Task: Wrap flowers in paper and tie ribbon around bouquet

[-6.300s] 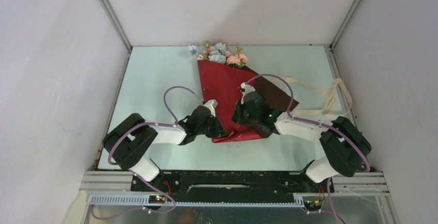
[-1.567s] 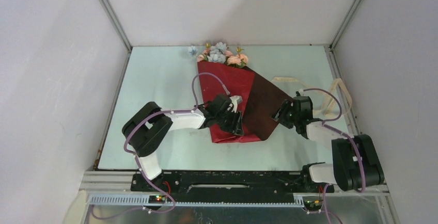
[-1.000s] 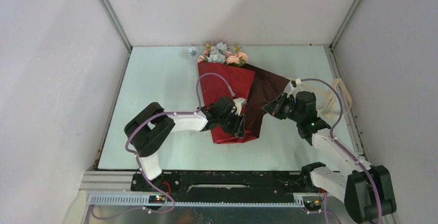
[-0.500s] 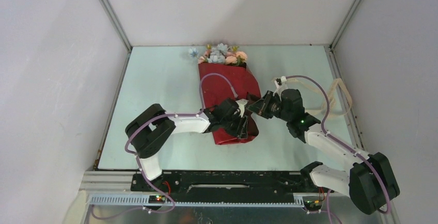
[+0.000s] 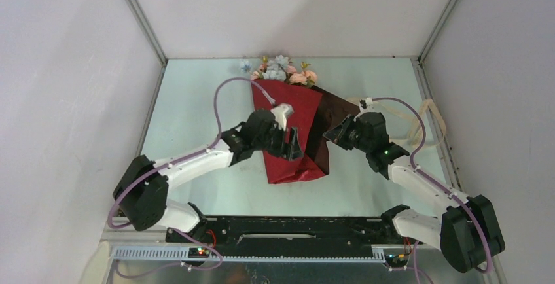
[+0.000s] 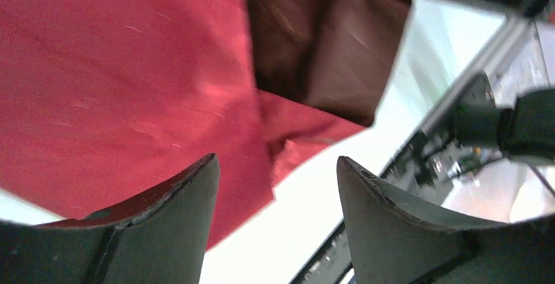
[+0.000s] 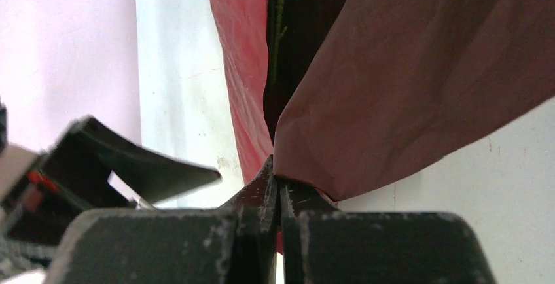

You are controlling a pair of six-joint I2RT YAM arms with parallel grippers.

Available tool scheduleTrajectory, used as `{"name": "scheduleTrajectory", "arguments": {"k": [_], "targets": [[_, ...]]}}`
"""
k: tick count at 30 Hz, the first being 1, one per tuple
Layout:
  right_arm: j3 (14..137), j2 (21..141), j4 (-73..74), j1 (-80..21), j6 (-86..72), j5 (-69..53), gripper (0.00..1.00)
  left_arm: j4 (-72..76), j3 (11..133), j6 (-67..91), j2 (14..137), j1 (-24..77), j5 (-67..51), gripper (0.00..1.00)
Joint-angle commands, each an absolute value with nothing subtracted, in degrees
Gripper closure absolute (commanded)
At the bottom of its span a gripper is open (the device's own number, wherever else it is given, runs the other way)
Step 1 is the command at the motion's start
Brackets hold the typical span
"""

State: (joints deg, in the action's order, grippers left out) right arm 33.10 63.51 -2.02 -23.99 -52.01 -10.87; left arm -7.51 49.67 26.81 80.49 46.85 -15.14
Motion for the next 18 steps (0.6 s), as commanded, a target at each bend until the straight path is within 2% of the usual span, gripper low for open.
{"name": "scheduleTrajectory", "arguments": {"k": [1,10,18], "targets": [[35.24,63.25,-2.76,-23.72,-50.85,-9.87,1.0,-11.79,55.27,24.49,83.49,41.19,-9.64,0.28],[35.24,62.94,-3.7,-24.57,-50.63,-11.41,1.0,-19.18,73.9,21.98,107.94,39.95,-6.36,0.48],[35.24,61.73,-8.53,-27.73,-51.98,-13.44,1.0,-16.5,74.79,24.56,114.95,40.86,-7.19,0.5]]}}
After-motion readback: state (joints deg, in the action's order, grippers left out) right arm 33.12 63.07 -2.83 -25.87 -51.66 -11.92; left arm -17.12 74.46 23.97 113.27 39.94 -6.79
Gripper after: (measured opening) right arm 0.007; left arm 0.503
